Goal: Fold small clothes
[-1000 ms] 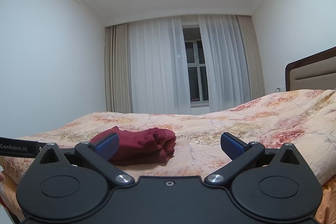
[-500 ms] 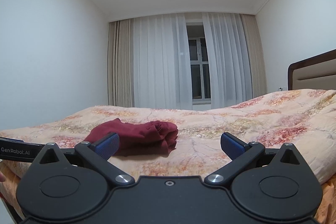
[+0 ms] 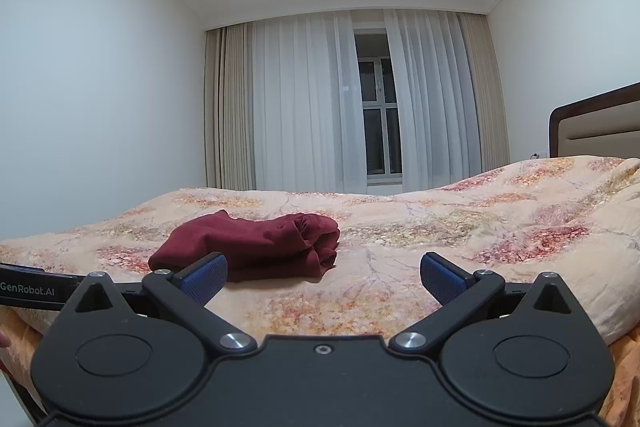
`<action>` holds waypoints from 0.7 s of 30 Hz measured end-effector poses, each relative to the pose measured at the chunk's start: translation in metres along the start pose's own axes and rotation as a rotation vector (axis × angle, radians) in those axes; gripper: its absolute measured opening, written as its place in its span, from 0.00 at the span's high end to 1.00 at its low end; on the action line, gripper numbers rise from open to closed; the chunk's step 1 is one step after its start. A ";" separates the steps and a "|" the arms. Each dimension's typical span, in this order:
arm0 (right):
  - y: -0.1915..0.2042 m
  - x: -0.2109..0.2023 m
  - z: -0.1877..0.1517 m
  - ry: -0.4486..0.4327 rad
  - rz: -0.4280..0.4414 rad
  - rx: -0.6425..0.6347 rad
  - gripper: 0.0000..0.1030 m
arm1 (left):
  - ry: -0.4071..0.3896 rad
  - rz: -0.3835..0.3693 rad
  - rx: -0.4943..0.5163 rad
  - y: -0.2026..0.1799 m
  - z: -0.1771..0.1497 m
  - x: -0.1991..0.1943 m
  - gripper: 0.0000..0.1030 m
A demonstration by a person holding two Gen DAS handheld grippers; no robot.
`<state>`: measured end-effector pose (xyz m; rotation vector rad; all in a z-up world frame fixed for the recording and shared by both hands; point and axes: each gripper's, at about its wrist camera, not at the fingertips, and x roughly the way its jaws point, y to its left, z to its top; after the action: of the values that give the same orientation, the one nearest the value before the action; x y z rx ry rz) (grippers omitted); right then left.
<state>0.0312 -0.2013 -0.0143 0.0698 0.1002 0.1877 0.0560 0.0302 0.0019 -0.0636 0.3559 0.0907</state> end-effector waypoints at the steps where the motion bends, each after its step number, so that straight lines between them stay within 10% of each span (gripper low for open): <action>1: 0.000 0.000 0.000 0.001 0.000 0.000 0.00 | 0.000 0.000 -0.001 0.000 0.000 0.000 0.00; 21: -0.001 0.000 0.000 -0.005 -0.001 0.004 0.00 | -0.004 0.004 0.006 -0.001 0.000 -0.001 0.00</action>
<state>0.0314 -0.2023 -0.0145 0.0745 0.0956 0.1865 0.0549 0.0290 0.0026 -0.0565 0.3522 0.0940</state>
